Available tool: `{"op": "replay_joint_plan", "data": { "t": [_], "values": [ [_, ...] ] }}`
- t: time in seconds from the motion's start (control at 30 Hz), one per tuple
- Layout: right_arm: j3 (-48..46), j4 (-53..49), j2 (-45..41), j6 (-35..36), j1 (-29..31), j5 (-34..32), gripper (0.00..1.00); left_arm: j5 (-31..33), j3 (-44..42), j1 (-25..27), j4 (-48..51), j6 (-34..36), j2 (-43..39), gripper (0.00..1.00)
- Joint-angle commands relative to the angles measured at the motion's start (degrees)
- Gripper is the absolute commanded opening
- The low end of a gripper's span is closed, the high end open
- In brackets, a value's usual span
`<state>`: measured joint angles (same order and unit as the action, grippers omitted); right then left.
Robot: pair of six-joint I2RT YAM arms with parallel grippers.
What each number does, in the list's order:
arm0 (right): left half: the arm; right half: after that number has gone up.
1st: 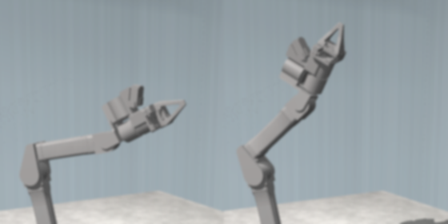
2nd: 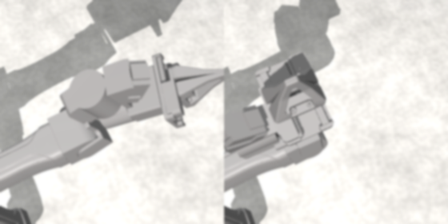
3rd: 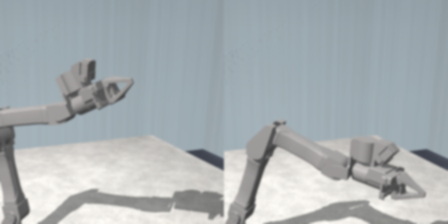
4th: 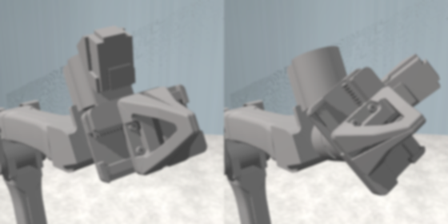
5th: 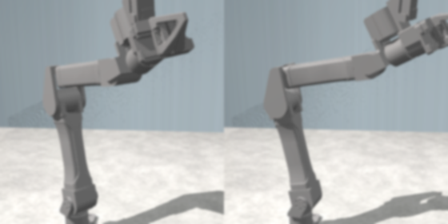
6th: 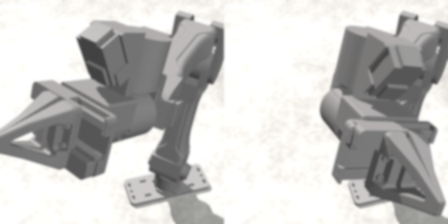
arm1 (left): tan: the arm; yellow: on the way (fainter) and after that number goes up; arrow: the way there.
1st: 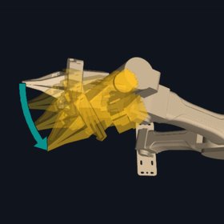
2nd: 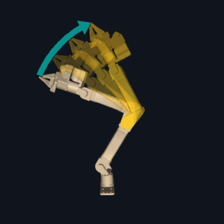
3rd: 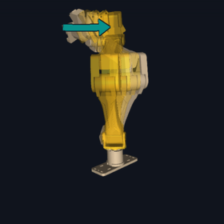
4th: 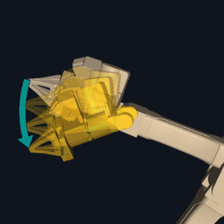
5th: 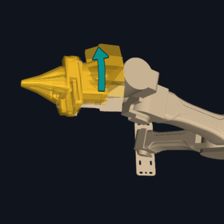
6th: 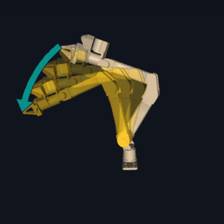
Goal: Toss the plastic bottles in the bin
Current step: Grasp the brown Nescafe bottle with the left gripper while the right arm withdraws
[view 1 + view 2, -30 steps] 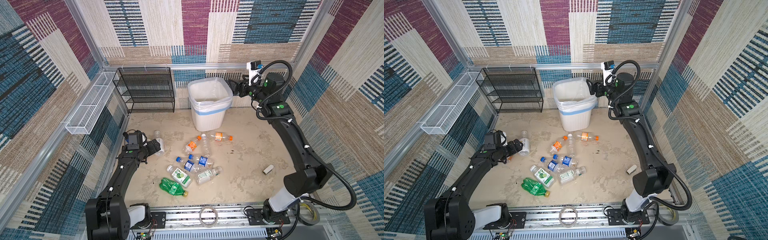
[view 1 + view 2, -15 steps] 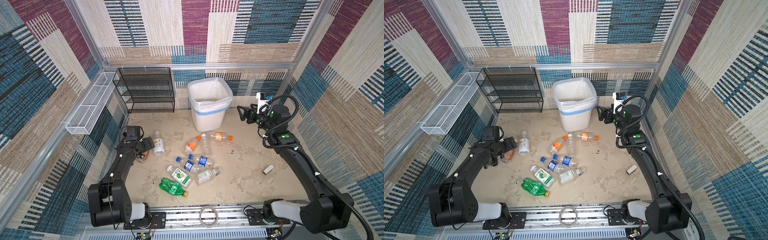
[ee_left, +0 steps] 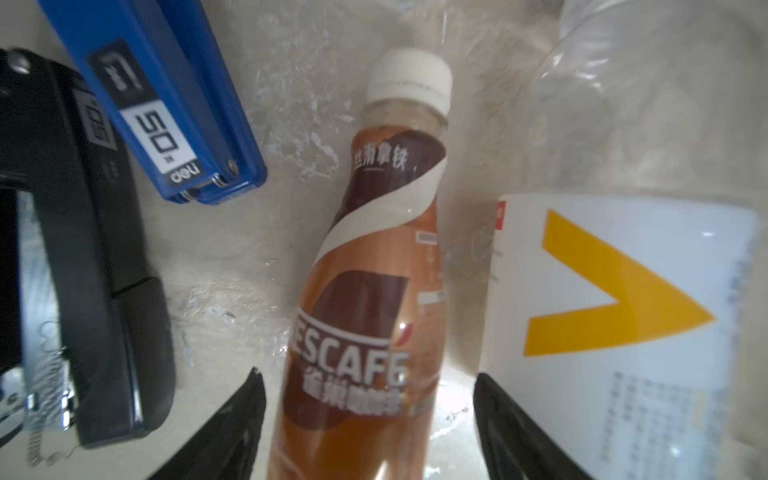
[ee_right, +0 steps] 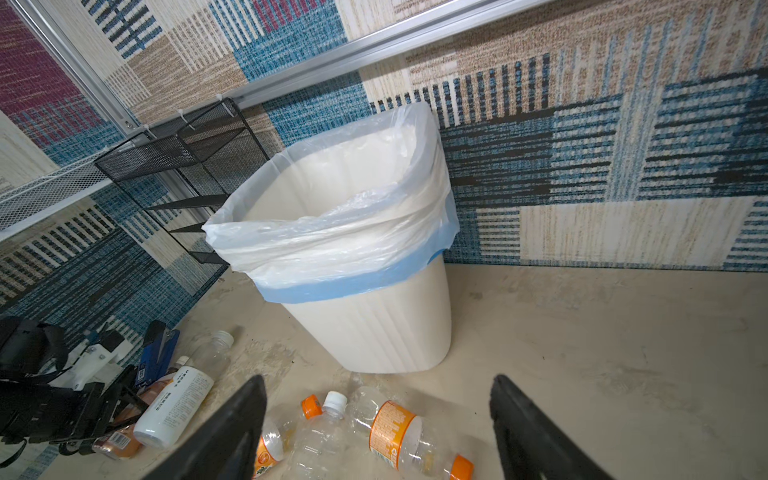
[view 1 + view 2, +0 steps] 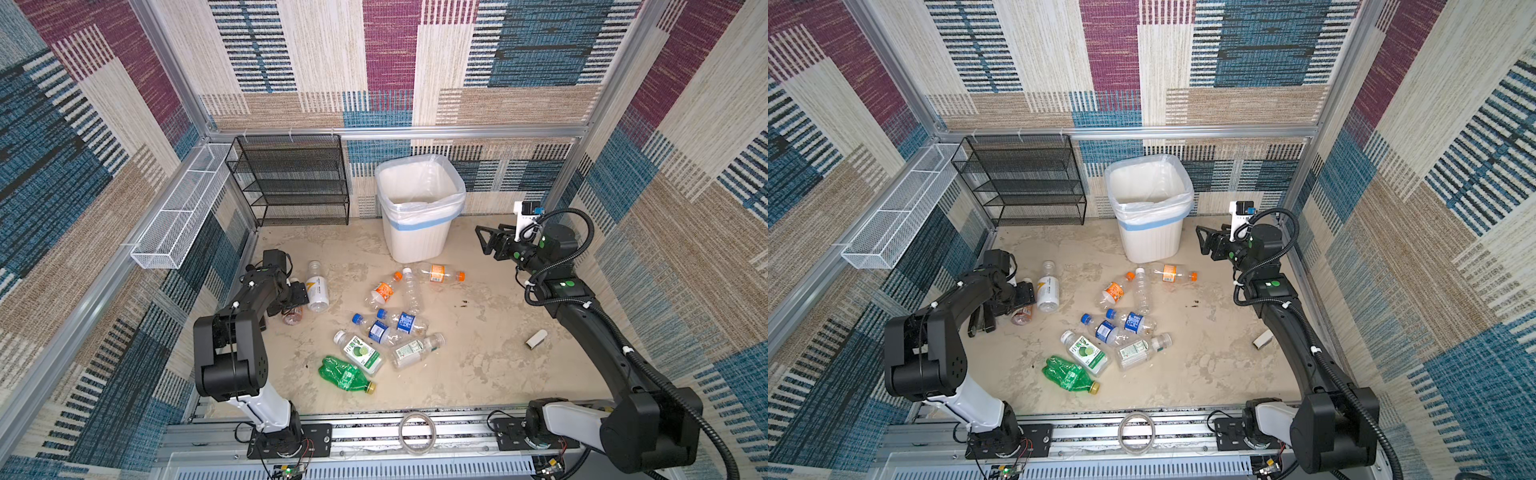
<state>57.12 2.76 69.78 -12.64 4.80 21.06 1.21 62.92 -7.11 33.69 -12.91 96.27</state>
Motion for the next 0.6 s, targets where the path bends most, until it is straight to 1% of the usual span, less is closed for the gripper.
{"op": "replay_joint_plan", "data": {
  "t": [0.0, 0.07, 0.13, 0.2, 0.23, 0.3, 0.47, 0.57],
  "values": [
    [-0.4, 2.7, 0.0, -1.1, -0.1, 1.3, 0.84, 1.6, 1.1, 0.0, 0.6, 0.3, 1.9, 0.78],
    [-0.7, 2.7, -0.2, -1.2, -0.2, 1.3, 0.83, 1.1, 1.7, 0.0, 0.4, 0.1, 3.3, 0.73],
    [-0.8, 2.2, -0.2, -1.3, -0.2, 1.0, 0.83, 0.7, 2.0, 0.0, 0.2, -0.2, 3.9, 0.67],
    [-0.9, 1.7, -0.2, -1.3, -0.3, 0.9, 0.82, 0.3, 1.9, 0.0, -0.4, -0.4, 3.5, 0.61],
    [-0.9, 1.5, -0.3, -1.3, -0.3, 0.8, 0.81, 0.2, 1.6, 0.0, -0.8, -0.4, 2.9, 0.56],
    [-1.2, 0.9, -0.3, -1.3, -0.3, 0.9, 0.81, 0.0, 0.9, 0.0, -1.4, -0.4, 1.5, 0.51],
    [-2.5, -1.2, 1.2, -1.2, -0.3, 2.4, 0.79, -1.8, -1.2, 0.0, -3.2, -0.5, -4.3, 0.49],
    [-3.7, -3.6, 1.4, -0.3, -0.3, 1.1, 0.78, -2.8, -2.1, 0.2, -4.5, -0.6, -9.7, 0.49]
  ]
}}
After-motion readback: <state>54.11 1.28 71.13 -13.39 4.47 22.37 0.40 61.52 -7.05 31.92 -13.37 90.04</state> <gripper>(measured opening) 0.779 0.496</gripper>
